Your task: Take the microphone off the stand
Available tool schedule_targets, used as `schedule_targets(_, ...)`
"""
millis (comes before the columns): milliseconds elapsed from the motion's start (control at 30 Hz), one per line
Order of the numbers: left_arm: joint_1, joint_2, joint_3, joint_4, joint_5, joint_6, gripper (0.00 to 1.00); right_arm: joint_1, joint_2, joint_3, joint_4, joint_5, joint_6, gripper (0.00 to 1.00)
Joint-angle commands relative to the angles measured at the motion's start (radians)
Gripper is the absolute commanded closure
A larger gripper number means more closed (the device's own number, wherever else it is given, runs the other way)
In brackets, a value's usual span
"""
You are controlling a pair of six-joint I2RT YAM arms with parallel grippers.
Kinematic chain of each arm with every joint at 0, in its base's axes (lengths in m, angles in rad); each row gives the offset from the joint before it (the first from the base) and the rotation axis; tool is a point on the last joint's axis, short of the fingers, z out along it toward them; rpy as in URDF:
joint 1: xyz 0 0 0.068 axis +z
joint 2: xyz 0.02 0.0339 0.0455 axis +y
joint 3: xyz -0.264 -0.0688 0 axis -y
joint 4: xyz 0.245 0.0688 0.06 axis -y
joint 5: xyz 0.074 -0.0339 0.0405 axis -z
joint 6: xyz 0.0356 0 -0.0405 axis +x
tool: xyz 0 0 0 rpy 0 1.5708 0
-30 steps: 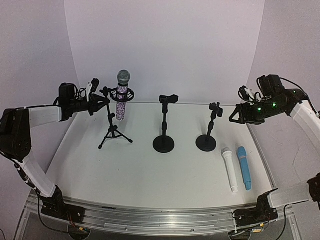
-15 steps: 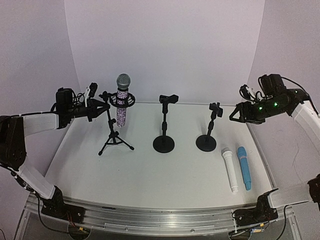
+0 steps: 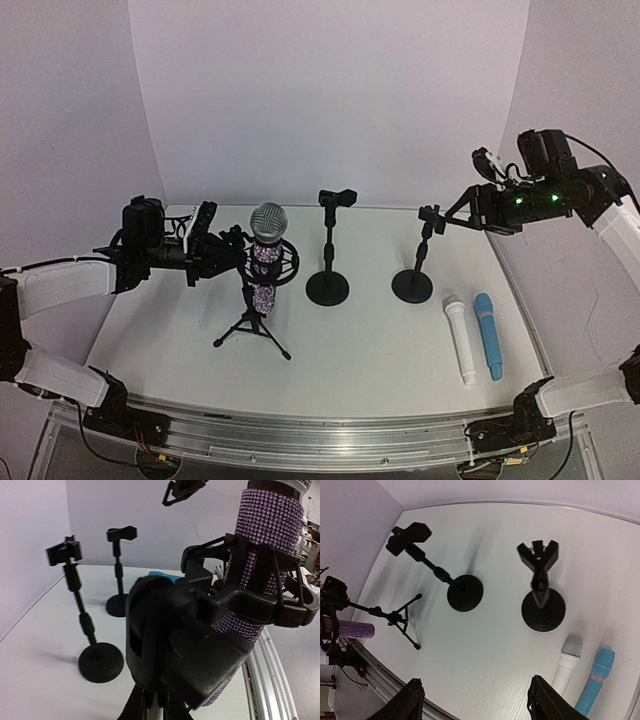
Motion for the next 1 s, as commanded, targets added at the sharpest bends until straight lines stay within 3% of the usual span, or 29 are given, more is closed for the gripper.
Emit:
schedule_targets(0, -0.065, -0.032, 0.011, 0.123, 0.05, 0.001, 1.0, 0.162, 0.075, 0.13, 0.05, 0.026, 0.136, 0.31)
schedule_targets(233, -0.122, 0.001, -0.006, 0.164, 0.075, 0.035, 1.0, 0.405, 0.245, 0.212, 0.158, 0.003, 0.232, 0.31)
schedule_targets(433, -0.128, 0.01, -0.016, 0.176, 0.09, 0.079, 1.0, 0.509, 0.37, 0.146, 0.401, -0.112, 0.482, 0.31)
schedule_targets(767, -0.129, 0.044, 0.013, 0.11, 0.112, 0.104, 1.0, 0.538, 0.6, 0.146, 0.536, -0.256, 0.807, 0.37)
schedule_targets(967, -0.129, 0.08, 0.037, 0.102, 0.11, 0.001, 1.0, 0.538, 0.679, 0.111, 0.602, -0.298, 0.9, 0.4)
